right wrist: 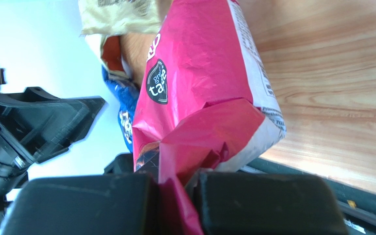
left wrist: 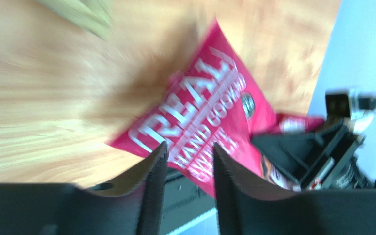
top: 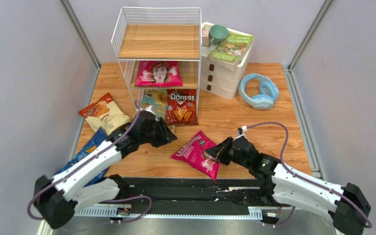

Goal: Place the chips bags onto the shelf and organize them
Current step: Pick up the potato chip from the center of the board.

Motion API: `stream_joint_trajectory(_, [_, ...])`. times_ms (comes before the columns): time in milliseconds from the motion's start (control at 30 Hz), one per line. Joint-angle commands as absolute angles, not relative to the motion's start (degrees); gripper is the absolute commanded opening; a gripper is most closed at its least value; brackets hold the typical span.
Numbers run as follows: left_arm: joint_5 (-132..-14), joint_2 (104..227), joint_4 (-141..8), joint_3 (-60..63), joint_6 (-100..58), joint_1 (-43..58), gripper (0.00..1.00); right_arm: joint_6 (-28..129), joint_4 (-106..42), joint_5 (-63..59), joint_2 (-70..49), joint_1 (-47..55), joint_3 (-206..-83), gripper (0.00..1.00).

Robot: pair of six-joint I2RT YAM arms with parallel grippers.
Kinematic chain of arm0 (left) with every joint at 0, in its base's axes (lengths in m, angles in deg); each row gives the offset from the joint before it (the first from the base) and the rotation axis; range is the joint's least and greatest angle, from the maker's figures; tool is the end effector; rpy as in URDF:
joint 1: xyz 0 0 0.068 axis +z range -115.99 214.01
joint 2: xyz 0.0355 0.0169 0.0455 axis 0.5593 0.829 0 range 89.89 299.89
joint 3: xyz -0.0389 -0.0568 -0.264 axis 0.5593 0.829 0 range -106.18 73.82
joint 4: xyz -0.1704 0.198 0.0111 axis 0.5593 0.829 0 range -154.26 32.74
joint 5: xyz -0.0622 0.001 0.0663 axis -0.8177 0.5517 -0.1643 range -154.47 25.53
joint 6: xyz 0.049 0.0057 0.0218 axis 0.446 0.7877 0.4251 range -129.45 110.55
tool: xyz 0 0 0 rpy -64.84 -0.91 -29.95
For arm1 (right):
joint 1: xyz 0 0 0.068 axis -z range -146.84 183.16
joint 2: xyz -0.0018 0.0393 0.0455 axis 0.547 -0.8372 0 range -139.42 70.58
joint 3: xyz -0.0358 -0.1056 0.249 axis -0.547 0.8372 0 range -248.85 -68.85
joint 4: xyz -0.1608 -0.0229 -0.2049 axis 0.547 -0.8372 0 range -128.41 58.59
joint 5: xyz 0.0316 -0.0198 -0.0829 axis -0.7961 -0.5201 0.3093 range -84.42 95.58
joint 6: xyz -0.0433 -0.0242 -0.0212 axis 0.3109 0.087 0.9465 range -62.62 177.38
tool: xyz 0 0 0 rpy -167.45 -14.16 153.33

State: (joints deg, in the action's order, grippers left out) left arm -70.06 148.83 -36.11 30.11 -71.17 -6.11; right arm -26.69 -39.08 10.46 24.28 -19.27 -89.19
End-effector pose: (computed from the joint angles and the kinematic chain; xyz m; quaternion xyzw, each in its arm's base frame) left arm 0.1625 -0.1416 0.2581 -0.1529 0.9046 -0.3351 0.2144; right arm 0.1094 0.1371 0.1904 0.2594 0.8418 0.4244 0.2097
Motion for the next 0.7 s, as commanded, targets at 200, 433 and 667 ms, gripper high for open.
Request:
stream_joint_trajectory(200, [-61.0,134.6,-16.0,28.1,-66.7,2.4,0.50,-8.0,-46.5,-1.2,19.3,-14.6,-114.5,0.00])
stream_joint_trajectory(433, [-58.3,135.1,-11.6,23.6,-66.7,5.7,0.49,2.6,-51.9,-9.6,6.7,-12.4,-143.3,0.00])
stream_joint_trajectory(667, [-57.4,131.4,-5.7,21.0,-65.2,11.0,0.49,3.0,-51.3,-14.5,0.2,-6.6,-157.9,0.00])
